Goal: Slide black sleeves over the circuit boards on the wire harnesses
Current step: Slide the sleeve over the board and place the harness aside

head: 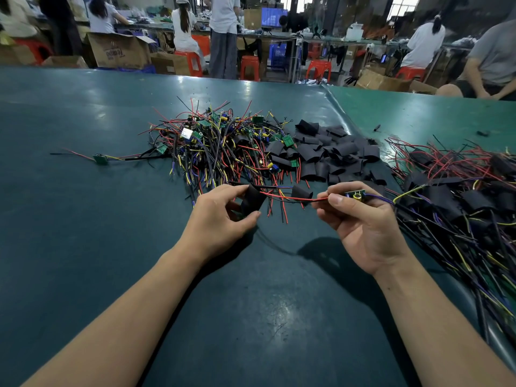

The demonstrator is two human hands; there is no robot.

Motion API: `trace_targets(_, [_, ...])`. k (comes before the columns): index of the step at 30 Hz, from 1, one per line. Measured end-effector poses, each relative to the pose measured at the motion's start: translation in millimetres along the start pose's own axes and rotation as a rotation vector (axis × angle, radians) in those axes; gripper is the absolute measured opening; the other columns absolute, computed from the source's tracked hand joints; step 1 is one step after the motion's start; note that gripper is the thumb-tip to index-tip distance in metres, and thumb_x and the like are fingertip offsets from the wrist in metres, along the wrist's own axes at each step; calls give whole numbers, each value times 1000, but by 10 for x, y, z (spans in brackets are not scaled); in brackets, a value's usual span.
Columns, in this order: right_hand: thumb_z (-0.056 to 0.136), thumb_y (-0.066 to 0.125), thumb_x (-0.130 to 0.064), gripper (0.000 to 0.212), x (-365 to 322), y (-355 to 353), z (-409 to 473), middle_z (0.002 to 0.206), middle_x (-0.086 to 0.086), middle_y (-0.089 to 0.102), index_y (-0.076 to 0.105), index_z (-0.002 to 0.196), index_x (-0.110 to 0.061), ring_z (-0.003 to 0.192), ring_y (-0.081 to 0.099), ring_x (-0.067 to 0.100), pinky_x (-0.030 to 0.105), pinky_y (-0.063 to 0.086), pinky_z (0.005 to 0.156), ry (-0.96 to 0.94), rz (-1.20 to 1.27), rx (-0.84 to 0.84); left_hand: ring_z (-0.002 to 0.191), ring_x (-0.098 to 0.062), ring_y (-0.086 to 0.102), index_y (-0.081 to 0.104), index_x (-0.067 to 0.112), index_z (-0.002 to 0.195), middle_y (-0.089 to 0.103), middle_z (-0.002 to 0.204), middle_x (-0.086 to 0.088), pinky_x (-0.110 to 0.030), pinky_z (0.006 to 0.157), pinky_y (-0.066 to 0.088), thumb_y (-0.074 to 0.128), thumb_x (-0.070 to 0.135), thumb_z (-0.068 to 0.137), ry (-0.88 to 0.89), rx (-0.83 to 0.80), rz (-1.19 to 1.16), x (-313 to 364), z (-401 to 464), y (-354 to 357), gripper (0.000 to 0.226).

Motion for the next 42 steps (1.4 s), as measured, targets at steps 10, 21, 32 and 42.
trace_targets(10, [81, 65, 7, 19, 43, -17, 27, 76, 15, 72, 71, 77, -10, 64, 70, 24, 26, 57, 58, 13, -127, 159, 96, -14, 63, 66, 7, 124, 65, 108, -1, -30, 87, 52, 76, 1, 77, 172, -96, 19, 49, -21, -9, 48])
trace_targets(21, [85, 65, 8, 11, 98, 30, 20, 74, 10, 72, 65, 85, -4, 63, 70, 21, 24, 56, 57, 69, -195, 202, 104, -19, 64, 65, 9, 126, 68, 112, -3, -39, 93, 50, 76, 5, 77, 226, -155, 65, 73, -37, 5, 50])
trace_targets(32, [95, 60, -15, 12, 240, 223, -30, 79, -1, 68, 69, 101, -15, 68, 64, 15, 22, 53, 59, 56, -295, 41, 104, -24, 64, 69, 8, 120, 68, 114, -5, -48, 90, 50, 77, 8, 76, 319, -141, 97, 149, -45, 62, 45])
trace_targets(42, [70, 77, -23, 21, 266, 216, -20, 73, 9, 73, 68, 84, -10, 60, 70, 20, 23, 55, 55, -18, -214, 209, 102, -15, 67, 73, 8, 113, 71, 111, -2, -39, 91, 53, 78, 4, 76, 337, -101, 17, 208, -68, 65, 38])
Point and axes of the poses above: each hand's wrist, its own z-axis towards the middle knuckle, its own y-axis out of the palm, x = y × z, the point moved 1 cm from there along z, towards the middle knuckle
